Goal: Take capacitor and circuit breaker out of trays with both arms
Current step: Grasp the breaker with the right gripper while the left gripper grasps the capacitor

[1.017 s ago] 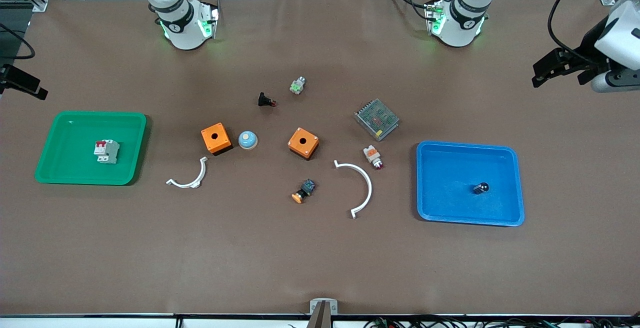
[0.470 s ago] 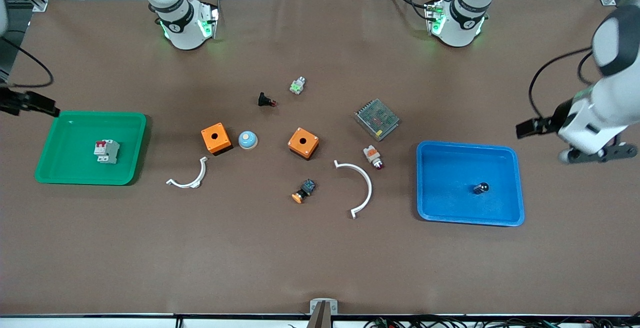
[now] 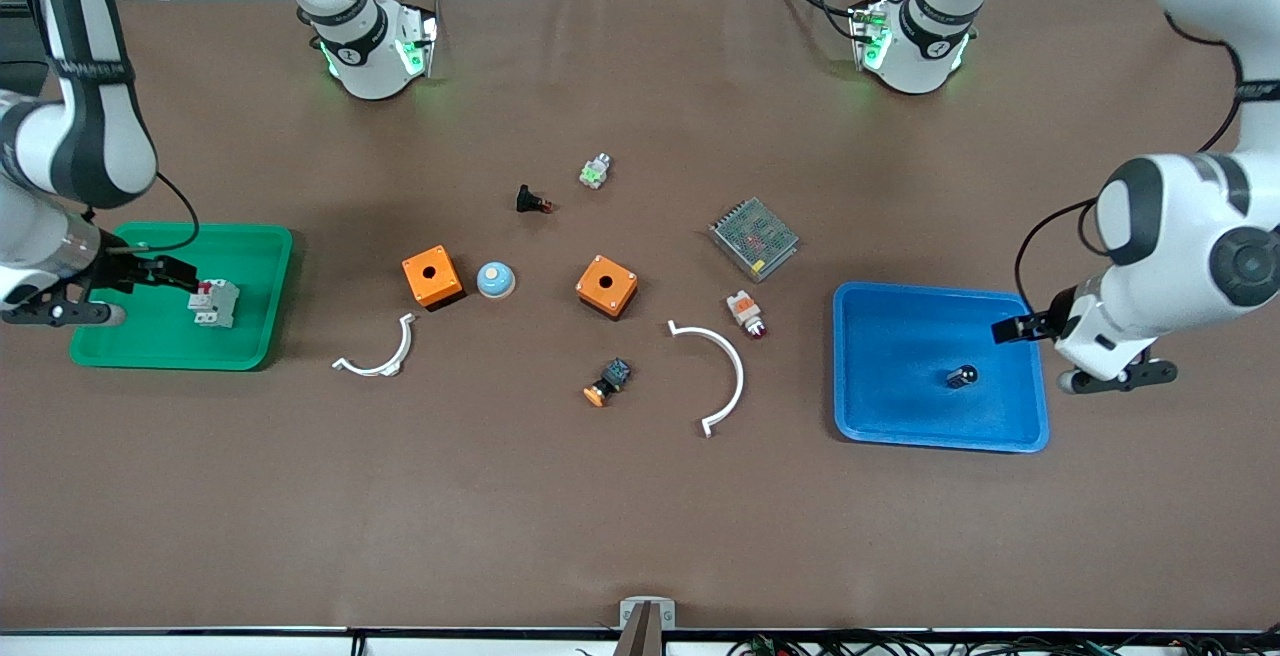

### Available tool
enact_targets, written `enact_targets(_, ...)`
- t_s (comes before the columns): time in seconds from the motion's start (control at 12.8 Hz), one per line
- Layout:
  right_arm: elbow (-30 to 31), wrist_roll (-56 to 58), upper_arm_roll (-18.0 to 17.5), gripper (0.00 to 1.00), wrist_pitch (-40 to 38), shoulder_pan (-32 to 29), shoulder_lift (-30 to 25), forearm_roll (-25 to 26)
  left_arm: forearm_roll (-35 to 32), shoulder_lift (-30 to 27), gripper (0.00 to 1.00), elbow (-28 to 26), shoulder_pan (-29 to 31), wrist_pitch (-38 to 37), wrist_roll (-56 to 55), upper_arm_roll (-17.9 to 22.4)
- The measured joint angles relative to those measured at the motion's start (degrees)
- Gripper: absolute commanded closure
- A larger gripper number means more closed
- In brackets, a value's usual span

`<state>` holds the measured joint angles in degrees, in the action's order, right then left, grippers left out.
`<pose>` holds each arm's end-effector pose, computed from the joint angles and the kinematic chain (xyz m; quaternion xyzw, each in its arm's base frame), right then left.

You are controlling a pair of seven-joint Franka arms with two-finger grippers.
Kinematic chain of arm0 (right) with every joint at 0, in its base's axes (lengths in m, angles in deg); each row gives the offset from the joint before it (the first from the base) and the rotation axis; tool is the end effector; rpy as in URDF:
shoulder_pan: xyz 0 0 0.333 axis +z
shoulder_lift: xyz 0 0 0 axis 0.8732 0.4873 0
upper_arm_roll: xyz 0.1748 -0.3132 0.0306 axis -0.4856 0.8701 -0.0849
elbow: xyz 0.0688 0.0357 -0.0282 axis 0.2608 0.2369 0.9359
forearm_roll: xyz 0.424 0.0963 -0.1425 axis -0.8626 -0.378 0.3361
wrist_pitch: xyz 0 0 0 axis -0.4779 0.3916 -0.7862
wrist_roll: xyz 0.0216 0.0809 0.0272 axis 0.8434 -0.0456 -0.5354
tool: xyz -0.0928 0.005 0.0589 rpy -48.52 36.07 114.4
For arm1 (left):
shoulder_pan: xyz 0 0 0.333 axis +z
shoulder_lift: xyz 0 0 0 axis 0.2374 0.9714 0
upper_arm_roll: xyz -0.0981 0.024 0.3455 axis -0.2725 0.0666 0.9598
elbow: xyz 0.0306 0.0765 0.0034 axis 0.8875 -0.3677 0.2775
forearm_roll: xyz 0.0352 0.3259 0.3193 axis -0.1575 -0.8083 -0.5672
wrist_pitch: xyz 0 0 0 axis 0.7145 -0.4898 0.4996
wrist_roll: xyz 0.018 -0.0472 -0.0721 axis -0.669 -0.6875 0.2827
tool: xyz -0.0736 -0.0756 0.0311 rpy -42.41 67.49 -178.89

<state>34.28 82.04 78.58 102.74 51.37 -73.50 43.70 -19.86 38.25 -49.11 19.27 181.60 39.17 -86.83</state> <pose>0.5934 -0.1947 0.3141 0.9989 0.0085 -0.0324 0.0323 0.6957 0.0092 0.3115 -0.9969 -0.0623 0.0486 0.0018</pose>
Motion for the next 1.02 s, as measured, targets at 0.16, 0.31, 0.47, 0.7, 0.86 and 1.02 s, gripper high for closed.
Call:
enact_targets(0.16, 2.82, 0.79, 0.01, 0.0, 9.87, -0.83, 4.45, 0.0, 0.0, 4.02, 0.27, 0.03, -0.09, 4.91, -0.01, -0.31)
enact_targets(0.31, 4.61, 1.01, 0.0, 0.0, 16.73, -0.9, 7.91, 0.0, 0.0, 6.17, 0.28, 0.21, -0.27, 6.74, -0.06, -0.5)
enact_targets(0.47, 4.86, 2.19, 0.0, 0.01, 20.58, -1.41, 10.67, 0.0, 0.0, 7.0, 0.29, 0.59, -0.55, 7.26, -0.07, -0.6)
enact_targets(0.7, 4.85, 3.39, 0.01, 0.41, 21.48, -2.65, 11.51, 0.0, 0.0, 9.14, 0.32, 0.97, -0.95, 9.45, -0.16, -0.62)
enact_targets(0.86, 5.04, 3.42, 0.01, 0.65, 21.11, -3.04, 11.51, 0.0, 0.0, 10.64, 0.35, 1.51, -0.89, 10.64, -0.16, -0.6)
enact_targets(1.02, 5.1, 3.38, -0.07, 0.81, 20.9, -3.06, 11.51, -0.01, 0.0, 12.16, 0.39, 1.78, -0.88, 12.36, -0.16, -0.58)
